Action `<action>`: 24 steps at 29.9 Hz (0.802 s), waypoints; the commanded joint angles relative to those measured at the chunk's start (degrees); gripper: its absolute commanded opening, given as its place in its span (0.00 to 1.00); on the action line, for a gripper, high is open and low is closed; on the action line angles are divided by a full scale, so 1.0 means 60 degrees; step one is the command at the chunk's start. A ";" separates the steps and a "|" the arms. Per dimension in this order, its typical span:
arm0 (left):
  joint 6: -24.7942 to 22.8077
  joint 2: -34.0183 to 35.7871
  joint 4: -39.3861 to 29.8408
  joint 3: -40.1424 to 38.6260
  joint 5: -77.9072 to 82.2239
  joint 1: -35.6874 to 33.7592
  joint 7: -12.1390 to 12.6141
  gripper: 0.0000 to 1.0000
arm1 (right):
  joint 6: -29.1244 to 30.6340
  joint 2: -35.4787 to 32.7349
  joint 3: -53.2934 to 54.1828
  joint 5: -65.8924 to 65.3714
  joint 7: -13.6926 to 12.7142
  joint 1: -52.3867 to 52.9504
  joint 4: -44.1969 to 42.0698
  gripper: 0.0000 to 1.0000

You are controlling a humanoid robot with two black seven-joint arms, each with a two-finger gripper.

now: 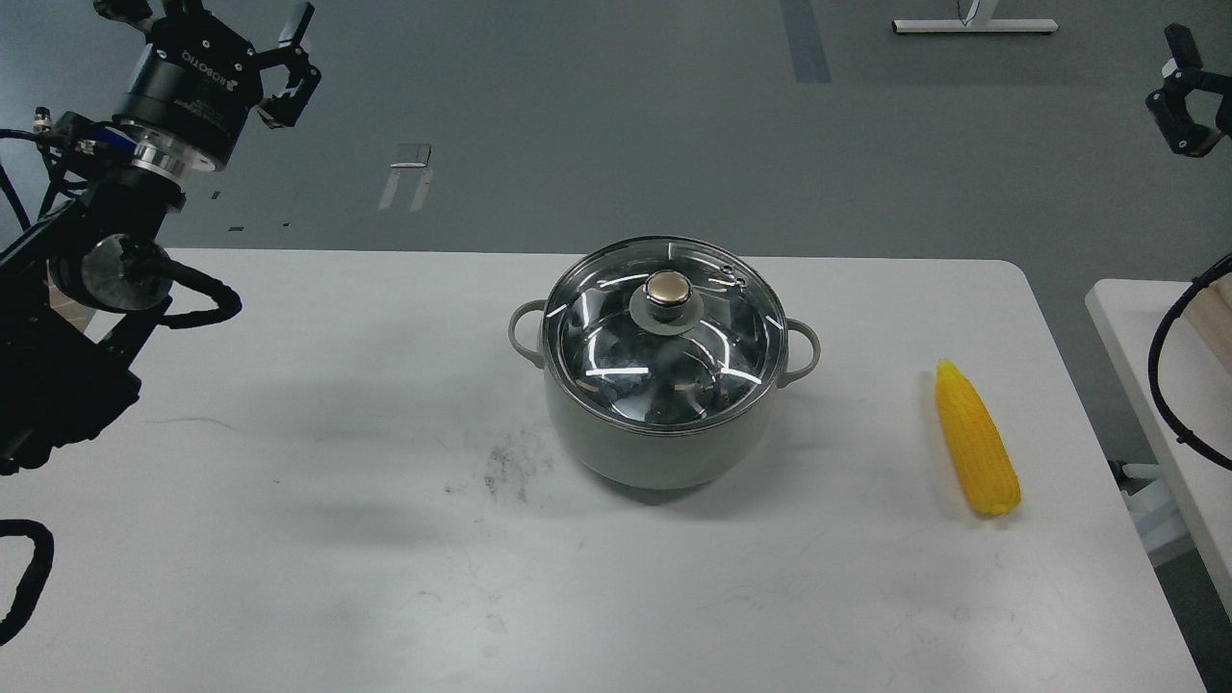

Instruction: Open pot and put corn in

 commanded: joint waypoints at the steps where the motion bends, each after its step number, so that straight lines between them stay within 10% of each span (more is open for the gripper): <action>1: 0.0037 -0.0001 -0.0002 0.0005 0.0009 -0.0009 0.0020 0.98 | 0.0000 0.0007 0.0001 -0.0001 0.0002 0.0015 0.0034 1.00; 24: 0.0286 0.0628 -0.0700 -0.0024 0.2827 -0.0169 -0.0112 0.97 | 0.0000 -0.0081 -0.0014 0.0130 0.0061 -0.0102 -0.0010 1.00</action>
